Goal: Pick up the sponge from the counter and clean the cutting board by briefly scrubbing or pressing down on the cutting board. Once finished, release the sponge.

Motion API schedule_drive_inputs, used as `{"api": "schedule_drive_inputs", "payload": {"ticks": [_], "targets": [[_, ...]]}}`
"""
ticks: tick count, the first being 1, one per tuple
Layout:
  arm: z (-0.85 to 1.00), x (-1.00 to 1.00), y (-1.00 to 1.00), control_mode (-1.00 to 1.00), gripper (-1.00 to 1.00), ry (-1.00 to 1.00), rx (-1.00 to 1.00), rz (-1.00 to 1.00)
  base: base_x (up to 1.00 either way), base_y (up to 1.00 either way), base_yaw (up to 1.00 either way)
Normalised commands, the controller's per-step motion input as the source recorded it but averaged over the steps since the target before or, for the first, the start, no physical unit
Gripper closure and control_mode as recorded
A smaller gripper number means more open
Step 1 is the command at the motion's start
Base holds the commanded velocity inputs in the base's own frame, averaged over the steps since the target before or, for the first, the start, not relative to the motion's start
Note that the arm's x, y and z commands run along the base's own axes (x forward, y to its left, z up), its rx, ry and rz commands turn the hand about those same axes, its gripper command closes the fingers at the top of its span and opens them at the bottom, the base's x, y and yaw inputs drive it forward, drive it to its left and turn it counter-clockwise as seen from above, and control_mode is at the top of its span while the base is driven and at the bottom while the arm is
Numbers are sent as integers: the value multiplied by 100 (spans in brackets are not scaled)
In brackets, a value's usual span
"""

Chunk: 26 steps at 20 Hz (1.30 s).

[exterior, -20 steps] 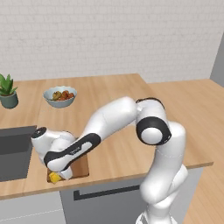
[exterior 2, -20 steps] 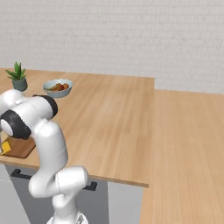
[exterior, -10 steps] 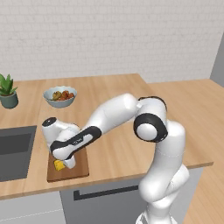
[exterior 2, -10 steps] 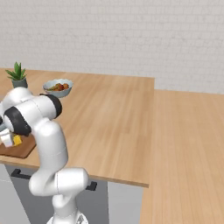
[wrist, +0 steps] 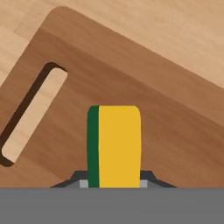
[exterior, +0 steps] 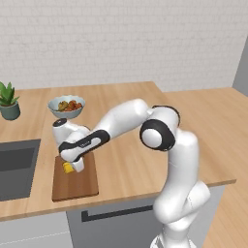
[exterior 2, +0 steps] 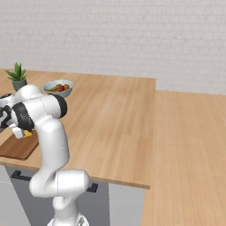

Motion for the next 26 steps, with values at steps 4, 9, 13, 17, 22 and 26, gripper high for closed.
{"api": "schedule_drive_inputs", "payload": {"ticks": [4,9,13,17,22,26], "targets": [[0,30,0,-100,100,-8,0,-12,0,0,0],[0,-23,0,-100,100,-5,0,-10,0,0,0],[-13,-98,0,-100,100,-2,0,-10,0,0,0],[-15,-100,-3,-100,100,0,0,-9,0,0,0],[0,-97,-7,-100,100,0,0,-9,0,0,0],[0,-69,-3,-100,100,0,0,-10,0,0,0]]}}
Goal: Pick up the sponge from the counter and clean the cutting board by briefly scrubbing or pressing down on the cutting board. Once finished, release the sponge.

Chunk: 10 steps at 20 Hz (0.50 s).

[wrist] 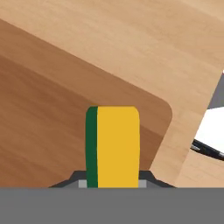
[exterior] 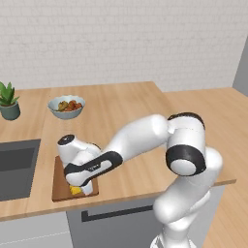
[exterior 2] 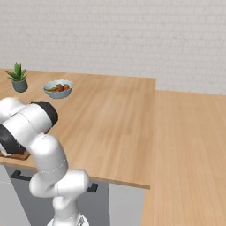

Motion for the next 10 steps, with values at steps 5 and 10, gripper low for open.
{"api": "schedule_drive_inputs", "payload": {"ticks": [5,10], "targets": [[0,-16,-4,-100,100,0,0,-13,0,0,0],[8,37,-5,-100,100,0,0,-16,0,0,0]]}}
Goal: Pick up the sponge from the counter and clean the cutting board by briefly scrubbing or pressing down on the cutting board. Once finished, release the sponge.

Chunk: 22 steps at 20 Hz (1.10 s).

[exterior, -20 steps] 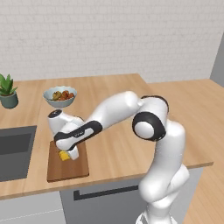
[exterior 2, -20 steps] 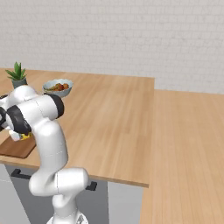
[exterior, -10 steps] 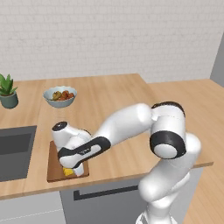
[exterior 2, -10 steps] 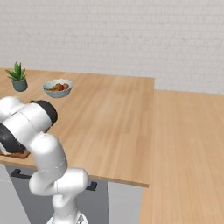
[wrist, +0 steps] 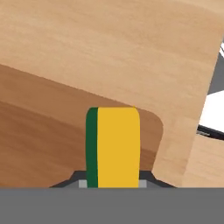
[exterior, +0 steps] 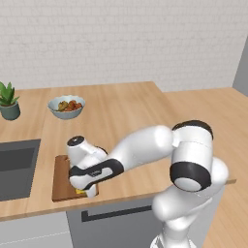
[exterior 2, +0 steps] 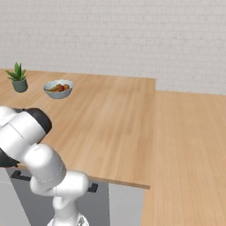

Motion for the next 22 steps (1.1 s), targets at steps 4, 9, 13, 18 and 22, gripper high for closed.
{"api": "schedule_drive_inputs", "payload": {"ticks": [4,9,13,18,22], "targets": [[8,73,-3,-100,100,0,0,-16,0,0,0],[5,95,0,-100,100,0,0,-14,0,0,0],[0,91,0,-100,100,-5,0,-12,0,0,0],[0,61,4,-100,100,-9,0,-9,0,0,0],[0,29,26,-100,100,-11,-1,-9,0,0,0]]}}
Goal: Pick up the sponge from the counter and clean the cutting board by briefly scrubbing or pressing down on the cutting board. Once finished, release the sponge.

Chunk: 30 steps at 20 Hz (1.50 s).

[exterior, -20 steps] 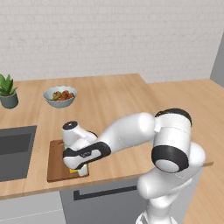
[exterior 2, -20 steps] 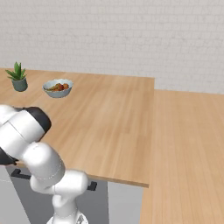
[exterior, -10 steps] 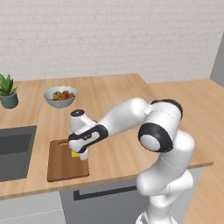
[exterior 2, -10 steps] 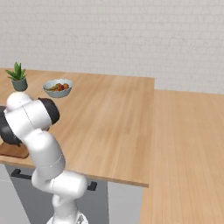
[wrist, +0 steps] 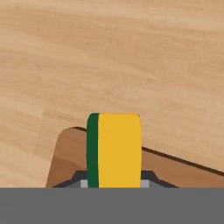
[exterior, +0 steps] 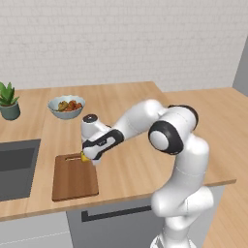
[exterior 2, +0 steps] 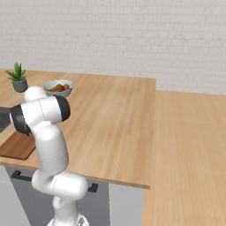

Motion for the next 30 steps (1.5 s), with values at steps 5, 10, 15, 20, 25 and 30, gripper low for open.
{"api": "schedule_drive_inputs", "payload": {"ticks": [5,10,15,20,25,30], "targets": [[0,-24,35,-100,100,-4,-1,-12,0,0,0],[-2,-75,35,-100,100,0,0,-15,0,0,0],[-15,-99,23,-100,100,1,0,-17,0,0,0],[-15,-96,12,-100,100,4,0,-15,0,0,0],[0,-60,14,-100,100,8,0,-11,0,0,0],[10,-8,20,-100,100,11,0,-8,0,0,0]]}}
